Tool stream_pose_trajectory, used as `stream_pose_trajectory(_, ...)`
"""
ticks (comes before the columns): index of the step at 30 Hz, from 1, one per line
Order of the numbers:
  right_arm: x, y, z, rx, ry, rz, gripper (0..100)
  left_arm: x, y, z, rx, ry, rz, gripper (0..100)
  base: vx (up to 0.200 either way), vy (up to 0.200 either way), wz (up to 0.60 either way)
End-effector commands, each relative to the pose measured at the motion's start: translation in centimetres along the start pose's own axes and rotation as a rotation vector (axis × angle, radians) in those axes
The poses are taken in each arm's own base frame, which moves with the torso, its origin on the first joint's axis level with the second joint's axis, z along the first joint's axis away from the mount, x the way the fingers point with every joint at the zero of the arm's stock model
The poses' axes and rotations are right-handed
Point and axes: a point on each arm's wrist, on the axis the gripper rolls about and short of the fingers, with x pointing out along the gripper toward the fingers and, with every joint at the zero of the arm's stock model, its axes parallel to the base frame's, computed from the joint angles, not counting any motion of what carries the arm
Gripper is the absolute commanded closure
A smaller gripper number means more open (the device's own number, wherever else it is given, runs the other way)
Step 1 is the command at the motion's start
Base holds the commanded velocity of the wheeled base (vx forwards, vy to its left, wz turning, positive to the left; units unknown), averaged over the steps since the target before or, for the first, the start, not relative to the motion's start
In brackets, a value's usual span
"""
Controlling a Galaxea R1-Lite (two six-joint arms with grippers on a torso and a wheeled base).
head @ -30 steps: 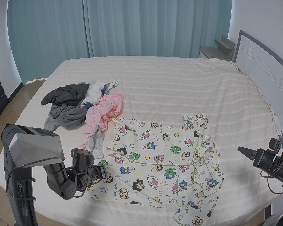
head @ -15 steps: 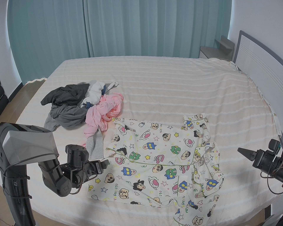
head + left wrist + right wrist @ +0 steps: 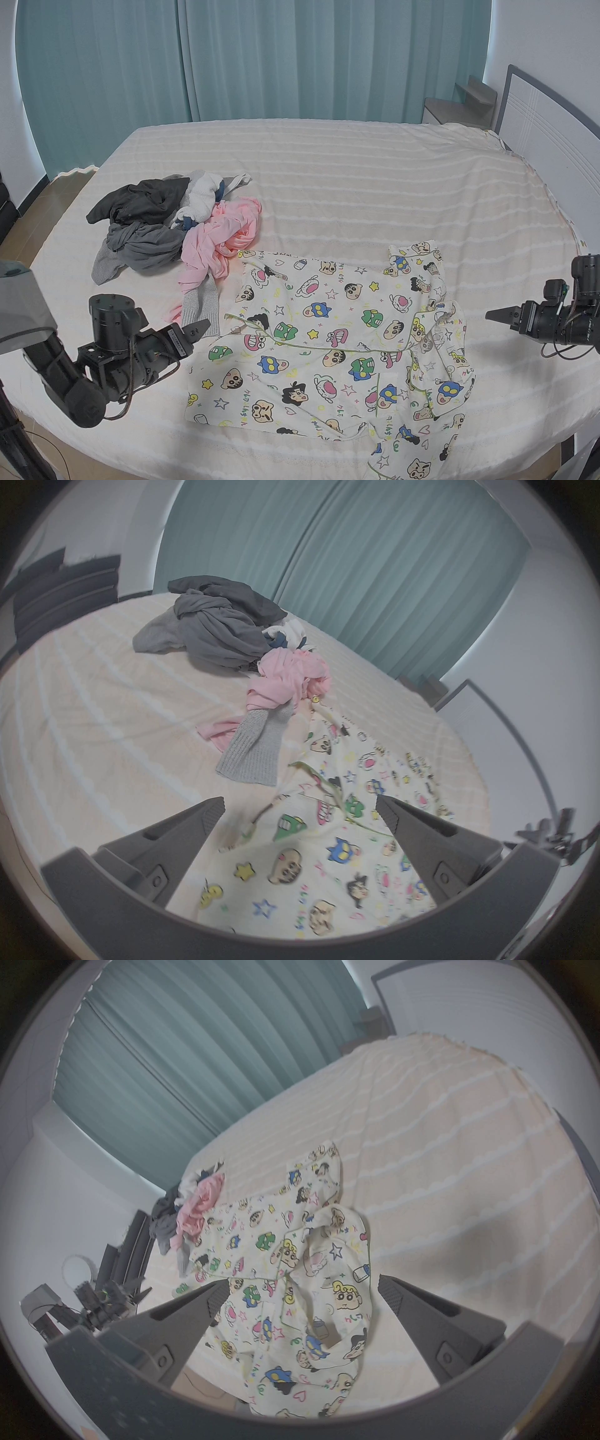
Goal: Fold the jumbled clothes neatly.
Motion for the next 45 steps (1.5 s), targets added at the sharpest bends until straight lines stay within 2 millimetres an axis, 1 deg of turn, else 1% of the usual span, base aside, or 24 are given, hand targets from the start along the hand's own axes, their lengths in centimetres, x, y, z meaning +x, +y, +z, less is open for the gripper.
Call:
stream_pose_trajectory(1,6.0,-3.5,-0.1,-0.021,0.194,0.001,0,-5.3,-0.4,0.6,-0.115,-0.024,-0.108,0,0.000,0.000,0.00)
stream_pose_trajectory(2,6.0,-3.5,-0.1,-0.021,0.194,0.001,0,-5.3,-0.4,0.6,-0.115,-0.024,-0.108,0,0.000,0.000,0.00)
stream_pose_trajectory(3,7.1,-4.3,-0.4,-0.037,0.225,-0.004,0,-5.7,-0.5,0.3,-0.142,-0.003,-0.124,0,0.000,0.000,0.00)
stream_pose_trajectory(7,9.1,-5.4,-0.7,-0.021,0.265,-0.013,0,-5.9,-0.6,-0.6,-0.140,0.035,-0.125,0,0.000,0.000,0.00)
stream_pose_trajectory(8,9.2,-5.5,-0.7,-0.020,0.266,-0.013,0,-5.9,-0.6,-0.7,-0.139,0.039,-0.126,0,0.000,0.000,0.00)
stream_pose_trajectory(11,11.0,-6.1,-0.6,-0.015,0.290,-0.013,0,-6.2,-1.0,-1.6,-0.120,0.077,-0.142,0,0.000,0.000,0.00)
stream_pose_trajectory(13,11.9,-6.3,-0.9,-0.008,0.320,-0.012,0,-6.3,-1.2,-1.9,-0.112,0.090,-0.151,0,0.000,0.000,0.00)
stream_pose_trajectory(17,13.3,-7.0,-1.0,0.003,0.341,-0.017,0,-6.7,-1.1,-2.4,-0.103,0.108,-0.151,0,0.000,0.000,0.00)
stream_pose_trajectory(23,14.0,-6.9,-1.0,0.015,0.386,-0.018,0,-6.6,-1.0,-2.6,-0.103,0.120,-0.144,0,0.000,0.000,0.00)
stream_pose_trajectory(27,14.5,-7.1,-0.8,0.011,0.381,-0.016,0,-6.7,-1.0,-2.7,-0.103,0.123,-0.141,0,0.000,0.000,0.00)
stream_pose_trajectory(33,15.5,-5.9,-1.2,-0.017,0.403,0.011,0,-6.7,-0.9,-2.7,-0.102,0.126,-0.139,0,0.000,0.000,0.00)
stream_pose_trajectory(35,15.8,-5.6,-1.0,-0.025,0.400,0.019,0,-6.7,-0.9,-2.8,-0.102,0.127,-0.140,0,0.000,0.000,0.00)
stream_pose_trajectory(41,16.5,-5.5,-0.7,-0.028,0.391,0.025,0,-6.7,-0.9,-2.8,-0.102,0.127,-0.140,0,0.000,0.000,0.00)
stream_pose_trajectory(42,16.7,-5.6,-0.8,-0.026,0.396,0.021,100,-6.7,-0.9,-2.8,-0.102,0.127,-0.140,0,0.000,0.000,0.00)
stream_pose_trajectory(45,16.8,-5.8,-1.0,-0.023,0.400,0.010,100,-6.7,-1.0,-2.7,-0.103,0.121,-0.140,0,0.000,0.000,0.00)
